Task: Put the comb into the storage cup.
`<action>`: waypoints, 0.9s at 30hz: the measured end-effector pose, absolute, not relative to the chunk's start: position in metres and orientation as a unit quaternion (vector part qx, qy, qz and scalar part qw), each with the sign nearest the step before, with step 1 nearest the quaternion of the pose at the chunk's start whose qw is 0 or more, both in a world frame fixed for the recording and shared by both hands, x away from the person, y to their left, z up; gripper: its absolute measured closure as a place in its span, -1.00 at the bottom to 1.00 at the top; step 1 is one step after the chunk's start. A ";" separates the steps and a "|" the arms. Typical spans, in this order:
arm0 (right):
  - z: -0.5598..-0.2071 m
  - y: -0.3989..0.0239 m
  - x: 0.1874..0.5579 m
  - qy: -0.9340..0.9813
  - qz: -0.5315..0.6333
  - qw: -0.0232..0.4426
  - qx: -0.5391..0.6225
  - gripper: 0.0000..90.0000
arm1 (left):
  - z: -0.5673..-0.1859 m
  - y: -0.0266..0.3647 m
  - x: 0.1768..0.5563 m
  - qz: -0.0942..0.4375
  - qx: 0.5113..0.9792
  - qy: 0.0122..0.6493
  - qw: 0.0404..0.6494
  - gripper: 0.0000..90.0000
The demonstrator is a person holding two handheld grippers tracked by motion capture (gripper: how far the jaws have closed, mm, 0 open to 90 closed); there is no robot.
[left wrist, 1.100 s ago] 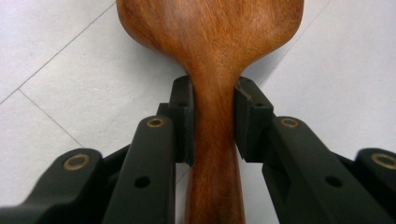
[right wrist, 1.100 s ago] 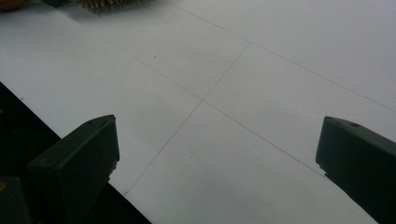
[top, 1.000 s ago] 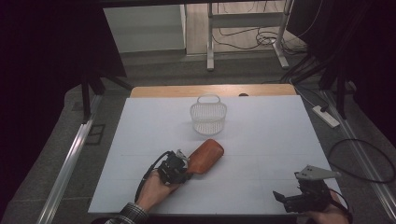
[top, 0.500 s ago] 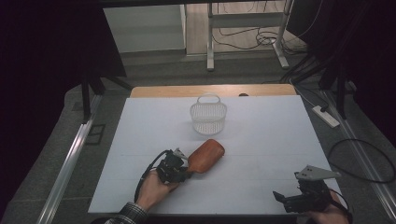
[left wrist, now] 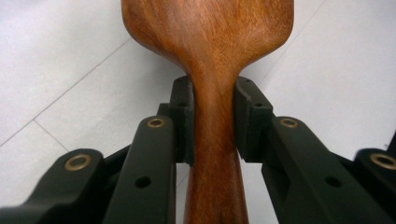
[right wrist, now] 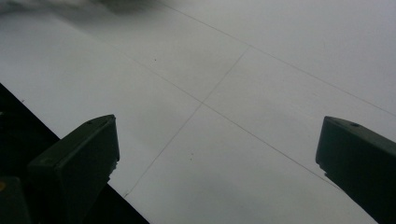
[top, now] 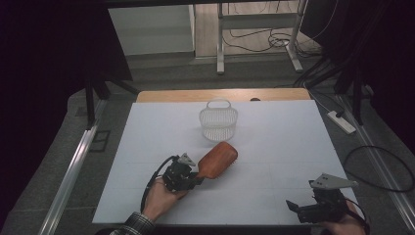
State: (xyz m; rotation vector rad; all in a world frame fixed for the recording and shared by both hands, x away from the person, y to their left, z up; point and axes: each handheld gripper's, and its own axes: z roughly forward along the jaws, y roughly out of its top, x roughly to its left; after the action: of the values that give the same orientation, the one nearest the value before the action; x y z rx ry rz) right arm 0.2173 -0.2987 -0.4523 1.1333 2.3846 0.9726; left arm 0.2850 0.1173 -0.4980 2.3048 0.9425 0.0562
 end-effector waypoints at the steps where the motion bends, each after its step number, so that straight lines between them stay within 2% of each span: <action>1: -0.452 -0.299 0.217 0.836 0.341 0.163 0.397 -1.00 | -0.498 0.117 0.285 0.021 0.877 0.359 0.320 0.59; 20: -0.445 -0.297 0.219 0.829 0.395 0.143 0.369 -0.98 | -0.479 0.123 0.278 0.038 0.861 0.343 0.374 0.59; 27: -0.434 -0.293 0.223 0.826 0.410 0.151 0.355 -1.00 | -0.474 0.126 0.276 0.051 0.856 0.336 0.390 0.59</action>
State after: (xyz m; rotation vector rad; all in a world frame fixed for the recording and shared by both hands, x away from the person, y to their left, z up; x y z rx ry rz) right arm 0.2233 -0.2926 -0.4343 1.0181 2.3723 1.1783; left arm 0.2761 0.1257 -0.4737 2.1744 0.8535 0.1293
